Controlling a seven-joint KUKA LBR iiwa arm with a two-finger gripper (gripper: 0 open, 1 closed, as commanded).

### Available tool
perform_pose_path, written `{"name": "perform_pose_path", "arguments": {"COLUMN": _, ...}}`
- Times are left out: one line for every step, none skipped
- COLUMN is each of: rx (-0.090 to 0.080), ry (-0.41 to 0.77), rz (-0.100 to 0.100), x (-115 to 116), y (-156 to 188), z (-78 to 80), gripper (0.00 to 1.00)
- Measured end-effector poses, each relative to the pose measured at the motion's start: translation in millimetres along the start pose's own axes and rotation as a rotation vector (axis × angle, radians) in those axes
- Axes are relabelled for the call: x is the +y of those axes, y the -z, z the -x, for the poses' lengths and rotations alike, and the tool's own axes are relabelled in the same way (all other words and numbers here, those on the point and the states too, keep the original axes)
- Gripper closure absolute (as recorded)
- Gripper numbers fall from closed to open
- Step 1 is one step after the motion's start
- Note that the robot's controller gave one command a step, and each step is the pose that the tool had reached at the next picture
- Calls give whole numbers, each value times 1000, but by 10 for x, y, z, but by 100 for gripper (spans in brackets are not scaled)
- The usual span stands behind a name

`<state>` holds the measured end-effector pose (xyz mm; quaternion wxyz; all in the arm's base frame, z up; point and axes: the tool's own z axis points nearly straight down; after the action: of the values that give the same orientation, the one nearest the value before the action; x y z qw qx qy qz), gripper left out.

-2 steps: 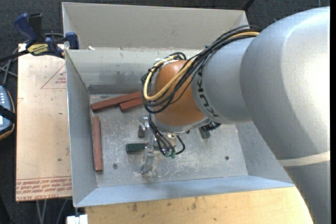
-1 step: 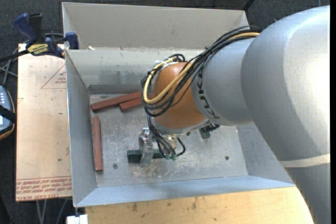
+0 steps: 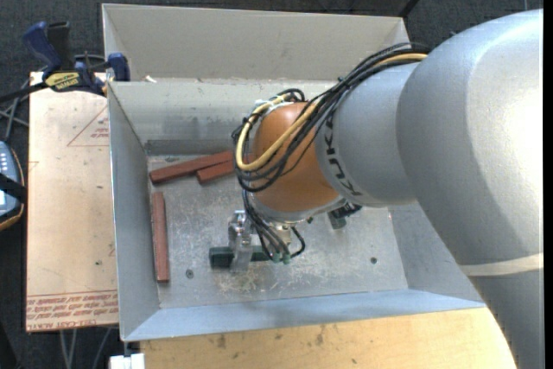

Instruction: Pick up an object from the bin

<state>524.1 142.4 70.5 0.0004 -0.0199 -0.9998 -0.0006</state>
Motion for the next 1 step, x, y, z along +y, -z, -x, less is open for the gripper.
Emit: {"name": "perform_pose_path", "arguments": {"rx": 3, "ry": 0, "rz": -1, "x": -3, "y": 43, "z": -11, "gripper": 100}}
